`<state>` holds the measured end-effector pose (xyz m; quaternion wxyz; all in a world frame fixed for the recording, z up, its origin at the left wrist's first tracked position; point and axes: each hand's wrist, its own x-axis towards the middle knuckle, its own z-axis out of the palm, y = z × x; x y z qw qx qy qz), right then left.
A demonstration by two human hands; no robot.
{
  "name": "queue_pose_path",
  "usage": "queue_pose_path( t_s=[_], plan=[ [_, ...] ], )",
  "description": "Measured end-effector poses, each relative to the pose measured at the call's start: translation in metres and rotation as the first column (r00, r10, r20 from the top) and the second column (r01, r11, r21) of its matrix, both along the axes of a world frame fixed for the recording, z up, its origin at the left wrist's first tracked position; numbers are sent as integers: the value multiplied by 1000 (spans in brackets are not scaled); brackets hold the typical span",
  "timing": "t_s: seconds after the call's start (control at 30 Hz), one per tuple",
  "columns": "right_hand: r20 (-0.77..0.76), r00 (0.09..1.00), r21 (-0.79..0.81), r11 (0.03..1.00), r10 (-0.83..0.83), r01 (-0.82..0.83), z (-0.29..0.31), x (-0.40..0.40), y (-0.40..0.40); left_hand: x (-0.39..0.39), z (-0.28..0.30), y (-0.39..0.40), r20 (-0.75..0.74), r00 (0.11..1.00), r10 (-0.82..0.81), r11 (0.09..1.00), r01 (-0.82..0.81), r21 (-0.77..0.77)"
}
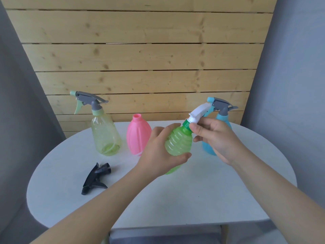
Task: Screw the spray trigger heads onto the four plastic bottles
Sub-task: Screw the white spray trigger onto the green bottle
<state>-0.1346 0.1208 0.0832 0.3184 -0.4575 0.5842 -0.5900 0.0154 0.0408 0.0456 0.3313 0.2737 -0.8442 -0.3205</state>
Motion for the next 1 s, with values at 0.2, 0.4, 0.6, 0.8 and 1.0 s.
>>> queue_pose_path(
  t_s=[0.2, 0.4, 0.6, 0.8, 1.0],
  plan=[
    [75, 978, 24, 981, -194, 193, -6, 12, -6, -2, -1, 9, 22, 999, 40, 986, -36, -160],
    [-38, 930, 39, 929, -366, 368, -5, 16, -7, -6, -4, 9, 74, 997, 33, 975, -16, -223],
    [-533, 669, -91, 821, -518, 563, 4, -5, 5, 1, -9, -6, 132, 991, 27, 989, -7, -149],
    [-680, 710, 27, 962, -181, 272, 8, -23, 9, 18, -9, -16, 300, 953, 40, 946, 60, -320],
    [-445, 887, 111, 975, -126, 194, 8, -16, 11, 23, -4, -22, 332, 907, 258, 809, -14, -588]
  ],
)
